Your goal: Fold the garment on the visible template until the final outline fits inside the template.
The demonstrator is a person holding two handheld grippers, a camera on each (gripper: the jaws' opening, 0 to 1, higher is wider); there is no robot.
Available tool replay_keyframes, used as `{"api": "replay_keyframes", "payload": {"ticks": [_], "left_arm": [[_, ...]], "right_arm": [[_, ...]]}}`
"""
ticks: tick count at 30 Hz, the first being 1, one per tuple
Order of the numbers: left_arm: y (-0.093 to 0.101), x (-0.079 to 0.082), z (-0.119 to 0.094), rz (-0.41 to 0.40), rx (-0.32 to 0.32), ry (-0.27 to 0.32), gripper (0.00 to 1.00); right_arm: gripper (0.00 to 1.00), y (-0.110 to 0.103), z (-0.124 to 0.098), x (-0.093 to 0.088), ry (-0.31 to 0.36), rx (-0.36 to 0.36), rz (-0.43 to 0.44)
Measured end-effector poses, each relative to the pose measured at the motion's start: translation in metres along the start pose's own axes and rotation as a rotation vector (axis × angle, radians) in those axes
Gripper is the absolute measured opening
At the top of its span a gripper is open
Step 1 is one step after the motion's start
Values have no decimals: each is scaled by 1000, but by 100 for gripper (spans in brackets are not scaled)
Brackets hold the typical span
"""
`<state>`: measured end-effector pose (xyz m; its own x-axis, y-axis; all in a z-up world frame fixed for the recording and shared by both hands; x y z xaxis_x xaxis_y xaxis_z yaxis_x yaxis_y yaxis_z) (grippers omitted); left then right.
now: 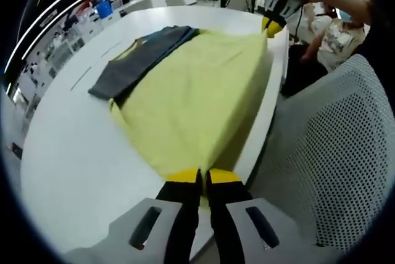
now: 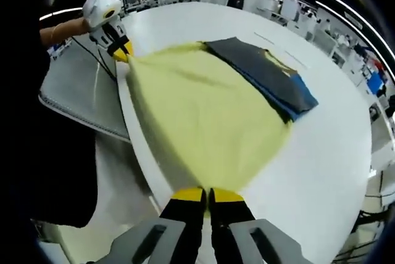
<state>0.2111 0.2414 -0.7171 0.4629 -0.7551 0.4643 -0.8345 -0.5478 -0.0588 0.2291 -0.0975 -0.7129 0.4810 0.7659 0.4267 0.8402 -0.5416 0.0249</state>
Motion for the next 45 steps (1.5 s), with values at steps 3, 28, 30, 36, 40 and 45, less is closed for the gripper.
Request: {"api": "replay_keyframes", "payload": {"ticks": [3,28,30,36,40,45], "left_arm": [[-1,5,-7,-35,-4,8,1],[-3,31,-53,-129,7,26,1],[-4,32,-55,-124,11,18,1],[-5,31,-62,-159,2,6,1],[-5,33,-67,-152,9,8,1],[-6,39,-78,-133,21,16,1]], "right_arm": [[0,2,-6,2,12,-3,38],[0,-1,-50,23,48,-4,181],[0,-2,-52,25,49,-2,178],[0,-5,-60,31,41,5,142],[0,-6,-65,34,32,8,129],[0,-6,-73,39,28,-5,123]]}}
Point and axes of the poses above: the point that each gripper's makers call its tool centre point, and the gripper's own axes: z roughly forward along the fingers, y roughly to its right, x roughly out of its top, the point moved 5 cm from there along -z, roughly backward along the fingers, and after that the axes turned 5 degrees about -y, right-handed, at the moved point
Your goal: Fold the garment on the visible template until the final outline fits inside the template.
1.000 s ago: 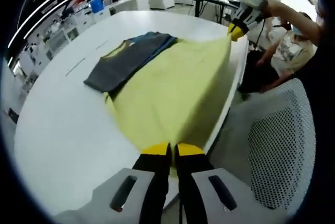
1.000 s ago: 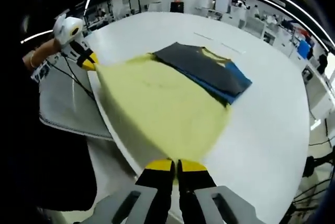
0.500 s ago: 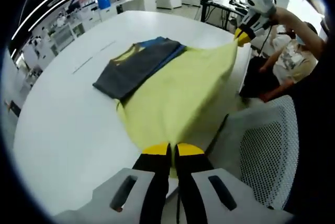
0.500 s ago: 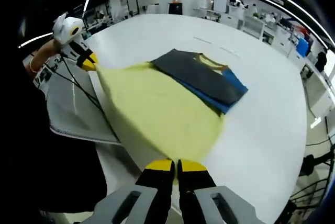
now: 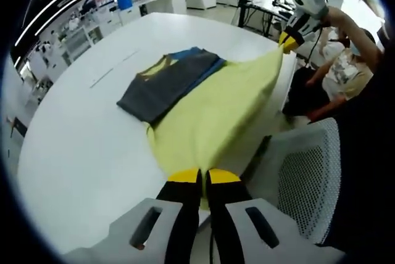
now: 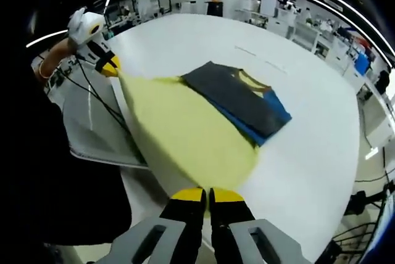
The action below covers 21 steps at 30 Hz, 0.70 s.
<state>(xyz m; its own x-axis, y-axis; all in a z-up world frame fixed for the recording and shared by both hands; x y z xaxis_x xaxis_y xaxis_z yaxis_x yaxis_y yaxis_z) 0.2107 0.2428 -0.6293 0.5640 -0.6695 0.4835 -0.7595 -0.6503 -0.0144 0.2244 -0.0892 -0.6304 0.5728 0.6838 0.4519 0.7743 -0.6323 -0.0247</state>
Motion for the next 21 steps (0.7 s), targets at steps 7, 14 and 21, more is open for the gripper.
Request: {"api": "replay_keyframes", "payload": {"ticks": [7,14,21], "left_arm": [[-14,6,1,15,28,10,1],[-31,18,5,17,72,50,1],[-44,29,13,40,87,59,1]], "right_arm": [[0,12,-1,8,27,-18,12],[0,26,8,18,52,-42,-7],[0,43,14,30,67,-88,-19]]}}
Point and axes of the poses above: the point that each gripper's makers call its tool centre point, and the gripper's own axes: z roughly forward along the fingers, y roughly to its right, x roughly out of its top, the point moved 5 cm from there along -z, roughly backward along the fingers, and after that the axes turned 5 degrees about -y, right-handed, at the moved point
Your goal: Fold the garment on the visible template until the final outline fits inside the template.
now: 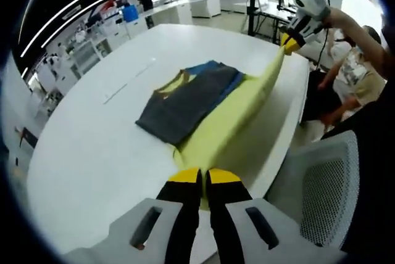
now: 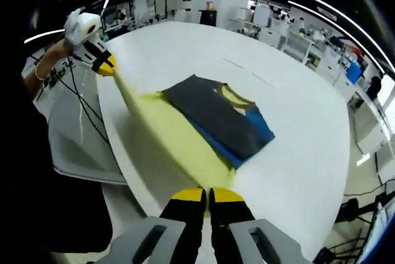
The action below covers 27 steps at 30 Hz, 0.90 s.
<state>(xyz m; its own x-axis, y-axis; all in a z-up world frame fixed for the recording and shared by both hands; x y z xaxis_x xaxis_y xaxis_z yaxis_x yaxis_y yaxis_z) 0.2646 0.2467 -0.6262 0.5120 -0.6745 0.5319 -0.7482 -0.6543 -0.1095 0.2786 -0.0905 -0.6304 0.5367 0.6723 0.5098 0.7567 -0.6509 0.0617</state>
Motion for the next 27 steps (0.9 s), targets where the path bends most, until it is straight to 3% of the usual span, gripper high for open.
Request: {"api": "replay_keyframes", "payload": {"ticks": [27], "left_arm": [[-62,62,12,61,171,119,1]], "right_arm": [[0,68,13,61,45,-176,-72]]}}
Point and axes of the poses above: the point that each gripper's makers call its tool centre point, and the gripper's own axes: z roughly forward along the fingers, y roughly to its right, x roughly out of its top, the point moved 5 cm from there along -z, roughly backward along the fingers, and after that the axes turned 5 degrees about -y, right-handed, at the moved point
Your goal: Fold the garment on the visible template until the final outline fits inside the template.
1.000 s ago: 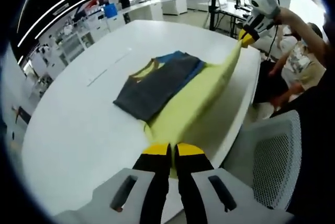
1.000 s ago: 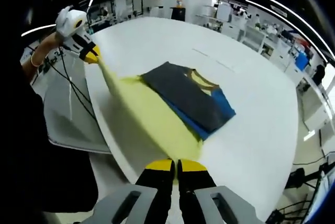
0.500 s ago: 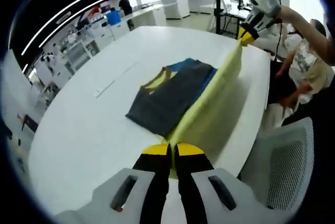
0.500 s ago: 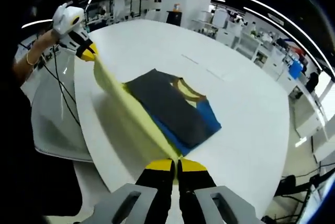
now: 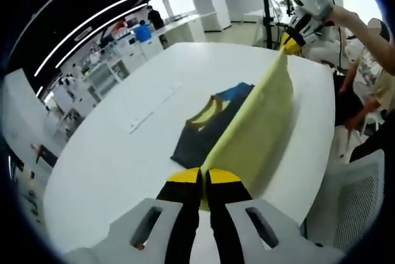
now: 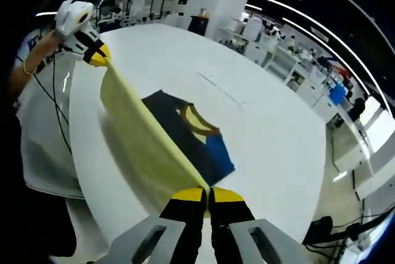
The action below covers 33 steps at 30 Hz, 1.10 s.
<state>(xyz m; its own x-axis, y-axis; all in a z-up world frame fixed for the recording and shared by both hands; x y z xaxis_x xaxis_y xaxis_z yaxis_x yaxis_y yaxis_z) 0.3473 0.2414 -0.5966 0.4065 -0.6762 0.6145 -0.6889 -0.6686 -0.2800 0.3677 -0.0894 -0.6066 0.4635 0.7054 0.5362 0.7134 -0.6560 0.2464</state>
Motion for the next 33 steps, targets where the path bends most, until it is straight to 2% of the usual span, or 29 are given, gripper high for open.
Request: {"api": "replay_keyframes", "payload": {"ticks": [5,8,19,22,27,33], "left_arm": [[-11,9,8,20,45,20,1],[-20,17,13,59,77,44,1],[-43,34,29,36,123,104,1],[-47,33,39,74,138,83,1],[-55,30,62,53,125,75,1],[-62,23,94,79,106,24,1]], "right_arm": [[0,12,8,8,14,-36,18],[0,19,11,13,25,-63,29],[0,44,30,28,44,-145,30],[0,49,42,29,56,-147,42],[0,54,65,25,45,-139,51],[0,61,94,22,40,-126,56]]}}
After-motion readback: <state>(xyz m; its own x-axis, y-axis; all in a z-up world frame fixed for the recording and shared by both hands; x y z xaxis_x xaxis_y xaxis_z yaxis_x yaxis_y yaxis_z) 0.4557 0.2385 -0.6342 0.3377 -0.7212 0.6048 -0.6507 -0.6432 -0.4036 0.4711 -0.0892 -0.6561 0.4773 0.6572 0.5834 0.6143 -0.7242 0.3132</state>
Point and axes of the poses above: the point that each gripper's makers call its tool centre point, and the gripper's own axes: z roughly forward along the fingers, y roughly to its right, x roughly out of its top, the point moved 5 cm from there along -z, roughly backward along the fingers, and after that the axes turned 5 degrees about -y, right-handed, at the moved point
